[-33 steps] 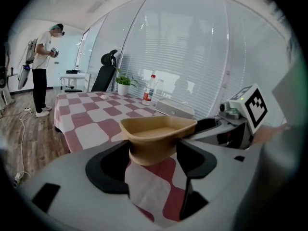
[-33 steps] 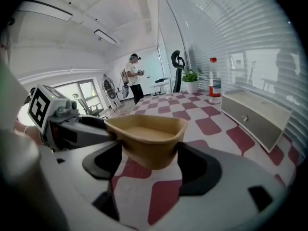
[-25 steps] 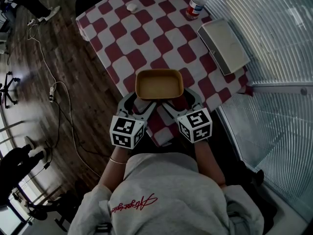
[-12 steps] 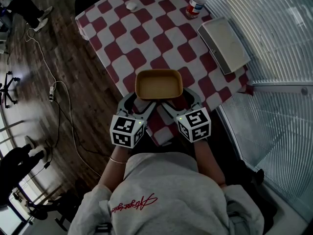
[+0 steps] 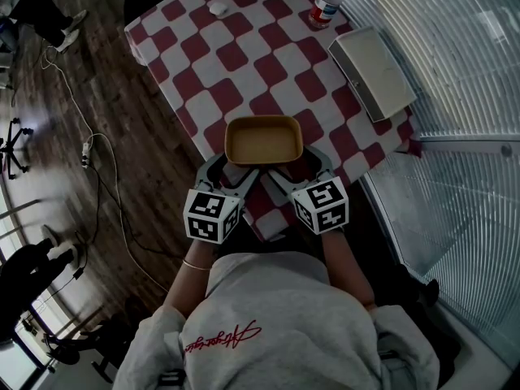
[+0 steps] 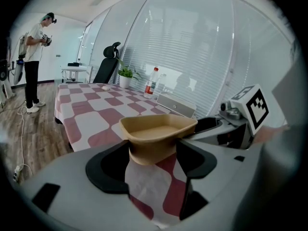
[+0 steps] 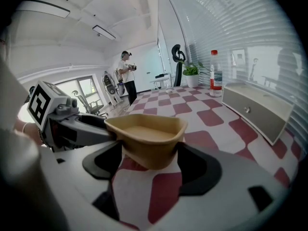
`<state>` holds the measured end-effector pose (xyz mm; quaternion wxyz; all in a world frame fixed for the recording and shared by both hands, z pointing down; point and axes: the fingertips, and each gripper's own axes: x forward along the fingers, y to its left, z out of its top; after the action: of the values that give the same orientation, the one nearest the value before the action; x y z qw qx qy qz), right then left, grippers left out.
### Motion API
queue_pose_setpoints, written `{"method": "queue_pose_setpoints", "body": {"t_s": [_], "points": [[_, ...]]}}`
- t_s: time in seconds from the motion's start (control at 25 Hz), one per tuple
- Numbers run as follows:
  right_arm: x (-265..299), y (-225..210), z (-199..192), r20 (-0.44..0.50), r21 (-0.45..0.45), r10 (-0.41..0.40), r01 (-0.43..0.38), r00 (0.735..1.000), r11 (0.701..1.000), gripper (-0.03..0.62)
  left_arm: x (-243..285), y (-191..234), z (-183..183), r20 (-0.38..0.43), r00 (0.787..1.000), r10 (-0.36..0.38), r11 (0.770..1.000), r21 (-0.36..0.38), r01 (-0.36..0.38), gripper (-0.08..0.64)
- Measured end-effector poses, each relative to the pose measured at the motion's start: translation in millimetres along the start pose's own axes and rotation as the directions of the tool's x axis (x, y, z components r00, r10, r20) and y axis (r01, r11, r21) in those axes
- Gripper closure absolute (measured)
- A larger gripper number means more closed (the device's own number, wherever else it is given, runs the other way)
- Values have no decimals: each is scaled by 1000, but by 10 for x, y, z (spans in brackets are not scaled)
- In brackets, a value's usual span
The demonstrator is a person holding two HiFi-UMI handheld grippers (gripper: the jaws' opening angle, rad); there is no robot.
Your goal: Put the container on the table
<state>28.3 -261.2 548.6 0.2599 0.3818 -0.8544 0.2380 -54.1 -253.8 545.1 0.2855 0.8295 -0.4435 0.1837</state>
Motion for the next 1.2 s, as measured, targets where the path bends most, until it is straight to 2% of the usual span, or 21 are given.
{"method": "queue_pose_setpoints", "body": {"t_s": [1.2], "points": [[85, -16, -245, -54, -67, -37, 33, 998, 997, 229, 68, -11, -217, -70, 997, 29, 997, 80, -23, 242]]}}
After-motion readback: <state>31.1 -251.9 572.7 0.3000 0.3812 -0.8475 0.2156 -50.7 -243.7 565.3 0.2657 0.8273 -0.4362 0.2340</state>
